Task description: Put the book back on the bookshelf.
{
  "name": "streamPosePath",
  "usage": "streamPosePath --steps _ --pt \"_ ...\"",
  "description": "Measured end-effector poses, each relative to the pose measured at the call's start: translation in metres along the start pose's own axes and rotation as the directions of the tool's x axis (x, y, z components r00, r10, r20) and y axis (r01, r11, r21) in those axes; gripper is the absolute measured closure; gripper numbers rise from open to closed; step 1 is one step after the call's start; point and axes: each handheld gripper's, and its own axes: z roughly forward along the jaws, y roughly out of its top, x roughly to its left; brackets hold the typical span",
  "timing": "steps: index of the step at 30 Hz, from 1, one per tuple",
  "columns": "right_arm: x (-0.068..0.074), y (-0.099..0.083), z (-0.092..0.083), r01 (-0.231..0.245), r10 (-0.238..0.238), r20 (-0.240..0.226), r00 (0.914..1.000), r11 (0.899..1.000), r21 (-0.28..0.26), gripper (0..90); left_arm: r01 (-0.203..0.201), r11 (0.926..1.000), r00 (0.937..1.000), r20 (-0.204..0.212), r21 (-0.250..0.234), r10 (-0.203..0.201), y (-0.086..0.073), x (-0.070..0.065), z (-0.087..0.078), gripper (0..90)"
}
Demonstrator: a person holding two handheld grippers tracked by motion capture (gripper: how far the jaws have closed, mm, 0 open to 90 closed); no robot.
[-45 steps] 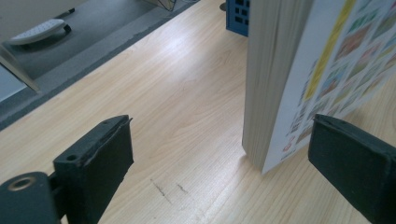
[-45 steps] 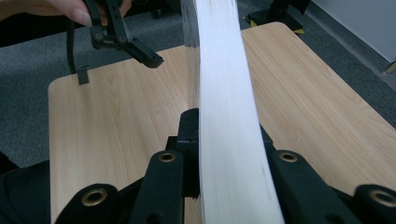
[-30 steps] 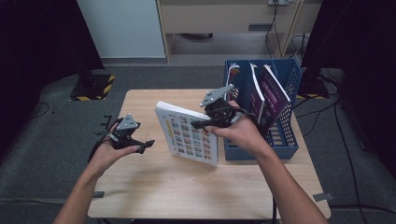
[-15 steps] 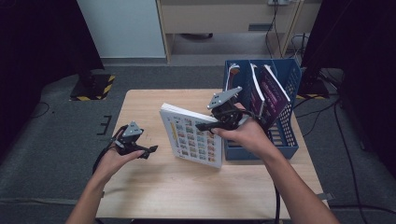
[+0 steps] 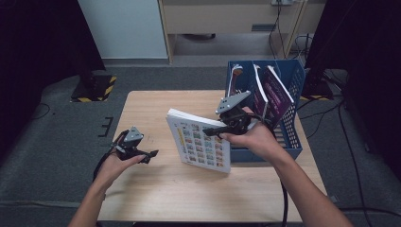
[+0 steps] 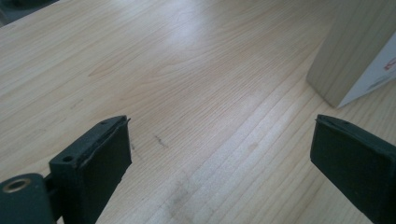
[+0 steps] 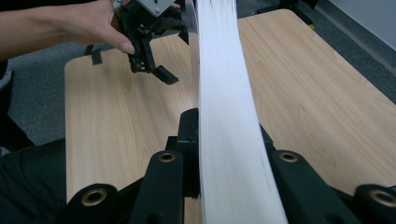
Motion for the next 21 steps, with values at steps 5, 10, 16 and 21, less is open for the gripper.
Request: streamPosePath --steps 5,10,16,21 --pt "0.005 -0.001 -0.005 0.008 -0.008 0.005 1.0 1.0 -0.002 74.0 -0.003 1.0 1.0 0.001 -0.002 0.003 0.0 -0.002 -0.001 4.8" --pt "0.008 -0.002 -0.012 0.001 0.0 0.007 1.0 1.0 -0.01 74.0 -0.004 1.0 1.0 0.007 0.003 0.004 -0.003 -0.005 0.0 4.8" --pt "0.005 -0.009 -0.017 -0.017 0.017 0.004 0.9998 1.0 -0.019 74.0 -0.003 0.9998 0.9998 0.017 0.019 0.003 -0.009 -0.007 0.002 4.9" --pt "0.008 -0.012 -0.025 -0.013 0.013 0.004 0.9999 1.0 -0.016 74.0 0.024 0.9995 0.9994 0.024 0.02 -0.024 -0.013 -0.005 0.002 4.8"
